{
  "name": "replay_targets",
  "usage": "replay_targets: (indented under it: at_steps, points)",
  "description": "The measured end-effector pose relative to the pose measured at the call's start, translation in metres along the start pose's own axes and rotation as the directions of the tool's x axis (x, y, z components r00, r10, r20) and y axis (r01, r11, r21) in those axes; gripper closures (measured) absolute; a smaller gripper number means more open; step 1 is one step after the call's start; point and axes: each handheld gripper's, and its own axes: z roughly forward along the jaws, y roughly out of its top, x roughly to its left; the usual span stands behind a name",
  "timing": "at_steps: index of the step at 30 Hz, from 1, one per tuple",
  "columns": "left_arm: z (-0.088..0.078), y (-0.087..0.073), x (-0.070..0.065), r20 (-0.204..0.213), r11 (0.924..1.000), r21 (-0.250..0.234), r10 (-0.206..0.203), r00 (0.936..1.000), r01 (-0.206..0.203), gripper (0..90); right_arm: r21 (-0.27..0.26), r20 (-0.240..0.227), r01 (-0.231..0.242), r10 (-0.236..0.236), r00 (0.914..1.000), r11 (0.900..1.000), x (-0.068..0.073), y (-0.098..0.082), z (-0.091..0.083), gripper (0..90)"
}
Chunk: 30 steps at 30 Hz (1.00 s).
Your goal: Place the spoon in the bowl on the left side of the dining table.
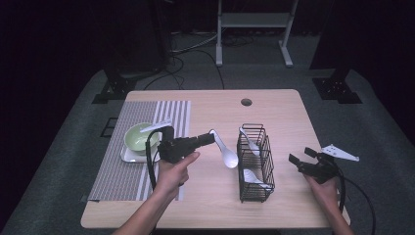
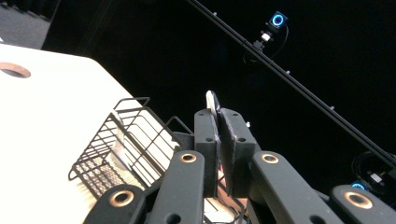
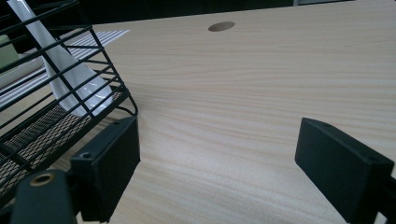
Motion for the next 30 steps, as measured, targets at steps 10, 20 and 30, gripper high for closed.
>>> replay_targets:
  at_steps: [10,20,30]
  points:
    - [-0.016,-0.006,0.015,-0.036,0.9991,-0.024,-0.035,0.9987,0.034,86.1,0.002,0.002,0.000,0.000,1.0000,1.000,0.000,0.000,0.000,12.9]
    - [-0.029,-0.010,0.030,-0.073,0.9964,-0.051,-0.071,0.9948,0.067,86.1,0.002,0.004,-0.002,0.002,1.0000,1.000,0.000,0.000,0.000,12.9]
    - [-0.043,-0.011,0.039,-0.107,0.9959,-0.063,-0.072,0.9917,0.065,86.1,0.003,0.003,-0.003,0.003,1.0000,1.000,0.000,0.000,0.000,12.9]
